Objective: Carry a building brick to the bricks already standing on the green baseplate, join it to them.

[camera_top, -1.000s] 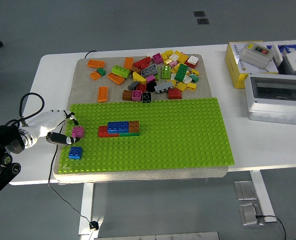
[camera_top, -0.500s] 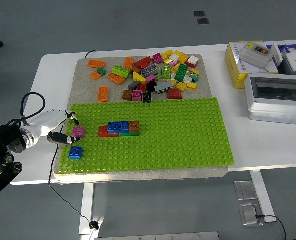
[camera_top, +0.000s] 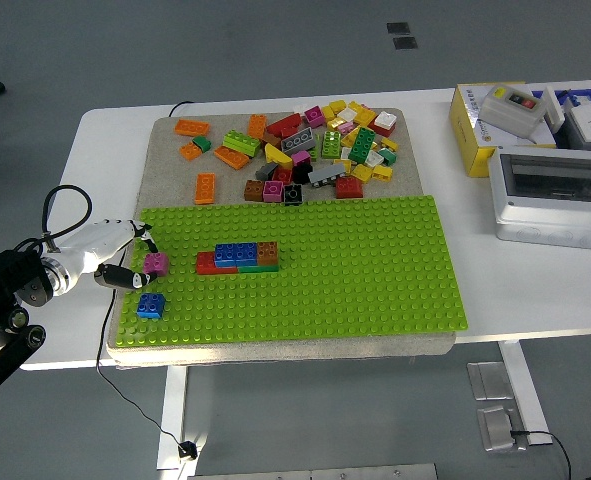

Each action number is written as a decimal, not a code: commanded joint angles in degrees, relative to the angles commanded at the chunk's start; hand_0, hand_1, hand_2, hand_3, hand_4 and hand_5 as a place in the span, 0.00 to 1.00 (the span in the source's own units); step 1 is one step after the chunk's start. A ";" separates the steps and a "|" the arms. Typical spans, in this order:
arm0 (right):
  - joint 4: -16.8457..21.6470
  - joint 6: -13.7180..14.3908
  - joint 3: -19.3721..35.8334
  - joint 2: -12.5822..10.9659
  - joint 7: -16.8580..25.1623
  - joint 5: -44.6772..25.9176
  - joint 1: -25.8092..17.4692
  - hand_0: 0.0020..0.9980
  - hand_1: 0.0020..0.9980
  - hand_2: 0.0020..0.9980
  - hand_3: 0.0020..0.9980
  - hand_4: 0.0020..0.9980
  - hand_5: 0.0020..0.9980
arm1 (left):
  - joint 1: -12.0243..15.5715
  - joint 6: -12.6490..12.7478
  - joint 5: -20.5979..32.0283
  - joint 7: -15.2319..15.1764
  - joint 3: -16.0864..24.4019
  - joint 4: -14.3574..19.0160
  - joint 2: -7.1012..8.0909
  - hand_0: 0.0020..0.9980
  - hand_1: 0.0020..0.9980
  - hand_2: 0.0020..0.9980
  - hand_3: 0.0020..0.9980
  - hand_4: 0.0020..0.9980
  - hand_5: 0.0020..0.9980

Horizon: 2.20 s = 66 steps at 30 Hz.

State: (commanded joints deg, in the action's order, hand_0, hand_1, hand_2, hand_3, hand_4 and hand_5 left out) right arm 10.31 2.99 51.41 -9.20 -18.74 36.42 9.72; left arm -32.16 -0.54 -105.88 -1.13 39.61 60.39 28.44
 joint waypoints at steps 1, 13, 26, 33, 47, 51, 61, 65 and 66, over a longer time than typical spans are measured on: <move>0.00 0.00 0.03 0.00 -0.01 0.02 0.00 0.70 0.64 0.56 0.77 0.66 1.00 | 0.01 0.01 0.03 -0.01 -0.02 0.03 0.00 1.00 0.96 0.93 0.61 0.72 0.29; 0.00 -0.03 0.68 0.04 -0.09 0.48 -0.08 0.70 0.64 0.56 0.77 0.66 1.00 | 0.39 0.72 0.20 -0.26 0.21 0.22 -0.19 1.00 0.96 0.93 0.60 0.71 0.27; 0.00 0.08 1.40 0.17 0.37 0.63 -0.41 0.70 0.64 0.56 0.77 0.66 1.00 | 0.58 1.06 0.06 -0.30 0.36 -0.08 -0.26 1.00 0.96 0.92 0.59 0.69 0.25; 0.00 0.09 1.78 0.18 0.36 1.08 -0.51 0.70 0.64 0.56 0.77 0.66 1.00 | 0.72 1.12 0.19 -0.38 0.21 -0.22 -0.33 1.00 0.96 0.92 0.59 0.69 0.25; 0.00 0.08 2.04 0.22 0.23 1.54 -0.71 0.70 0.64 0.56 0.77 0.66 1.00 | 0.86 1.50 0.84 -1.09 0.02 -0.21 -0.34 1.00 0.96 0.92 0.57 0.65 0.21; 0.00 0.08 1.94 0.20 0.22 1.49 -0.69 0.70 0.64 0.56 0.77 0.66 1.00 | 0.91 1.44 1.28 -1.12 0.42 0.06 -0.17 1.00 0.96 0.92 0.57 0.65 0.21; 0.00 0.04 1.85 0.10 0.13 1.45 -0.52 0.70 0.64 0.56 0.77 0.66 1.00 | 0.61 1.20 3.80 -1.26 3.08 3.78 1.31 1.00 0.96 0.92 0.58 0.67 0.22; 0.00 0.05 2.21 0.00 0.05 1.70 -0.51 0.70 0.64 0.56 0.77 0.66 1.00 | 0.31 0.94 5.40 -0.91 3.29 7.39 1.85 1.00 0.96 0.92 0.58 0.67 0.22; 0.00 0.04 2.36 -0.01 0.01 1.90 -0.46 0.70 0.64 0.56 0.77 0.66 1.00 | 0.10 0.81 5.92 -0.74 2.95 8.27 1.79 1.00 0.96 0.92 0.58 0.67 0.22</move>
State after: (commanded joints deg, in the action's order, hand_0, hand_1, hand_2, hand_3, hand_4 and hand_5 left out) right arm 10.31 3.03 53.78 -9.21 -18.74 38.32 9.25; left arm -32.06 0.28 -99.96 -1.86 42.56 68.66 30.23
